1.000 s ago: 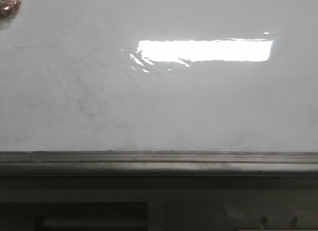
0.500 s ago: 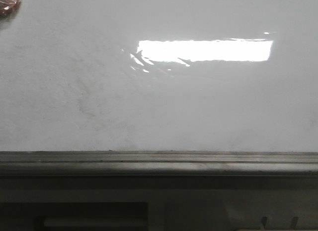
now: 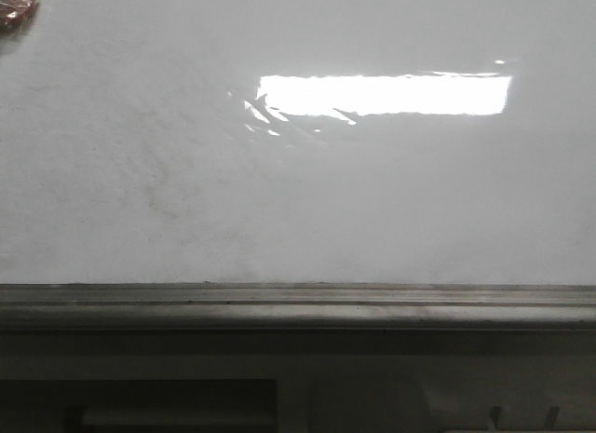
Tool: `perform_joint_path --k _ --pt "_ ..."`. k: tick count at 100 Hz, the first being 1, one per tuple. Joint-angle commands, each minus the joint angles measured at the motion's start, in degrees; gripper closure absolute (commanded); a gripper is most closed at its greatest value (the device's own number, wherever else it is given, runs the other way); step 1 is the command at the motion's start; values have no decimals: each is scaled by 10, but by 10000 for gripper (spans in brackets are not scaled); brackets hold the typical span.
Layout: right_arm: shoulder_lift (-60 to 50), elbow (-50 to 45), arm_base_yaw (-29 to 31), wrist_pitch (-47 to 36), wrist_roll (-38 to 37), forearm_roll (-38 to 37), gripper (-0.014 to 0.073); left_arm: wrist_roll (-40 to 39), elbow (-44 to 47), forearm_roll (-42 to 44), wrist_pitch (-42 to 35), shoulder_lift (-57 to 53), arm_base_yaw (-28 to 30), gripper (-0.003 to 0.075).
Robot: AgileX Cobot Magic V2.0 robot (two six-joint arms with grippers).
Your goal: Write number 6 on whiteboard
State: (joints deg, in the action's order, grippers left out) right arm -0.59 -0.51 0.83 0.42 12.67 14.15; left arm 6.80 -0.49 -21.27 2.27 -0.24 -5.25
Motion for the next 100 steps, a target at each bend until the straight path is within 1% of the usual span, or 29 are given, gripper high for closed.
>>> perform_joint_path --k 1,7,12,17,23,30,39,47,57,67,84,87,91,94,98,100 --pt "-11 -13 2 -52 0 76 659 -3 27 -93 -48 -18 1 740" --pt "-11 -13 2 -52 0 145 659 -3 27 -149 -52 -18 1 741" --pt "-11 -12 2 -52 0 187 659 -3 26 -188 -61 -18 1 741" --pt "-11 -5 2 -42 0 193 658 -3 22 -216 -64 -18 1 741" --pt "-9 10 2 -8 0 193 658 -3 10 -219 -57 -18 1 741" --pt "5 38 2 43 0 177 657 2 -19 -206 -23 -10 1 741" --pt "43 85 2 109 0 152 657 2 -70 -151 37 20 1 741" --pt "106 135 2 151 0 147 657 2 -122 -82 92 64 1 741" --pt "195 197 2 217 1 138 657 2 -186 -32 165 133 1 741" --pt "280 252 2 261 27 134 659 16 -235 -22 206 206 1 741" --pt "355 304 0 285 63 140 650 18 -277 -43 213 285 1 739" --pt "360 309 -1 289 73 147 633 24 -281 -50 215 295 1 735" --pt "365 314 -2 290 84 158 585 51 -287 -70 217 308 1 718" --pt "367 316 -6 290 90 165 540 80 -290 -96 220 317 1 685" --pt "370 316 -9 286 95 175 458 111 -292 -126 221 325 1 636" --pt "370 316 -10 284 95 178 414 128 -294 -139 222 330 1 600"
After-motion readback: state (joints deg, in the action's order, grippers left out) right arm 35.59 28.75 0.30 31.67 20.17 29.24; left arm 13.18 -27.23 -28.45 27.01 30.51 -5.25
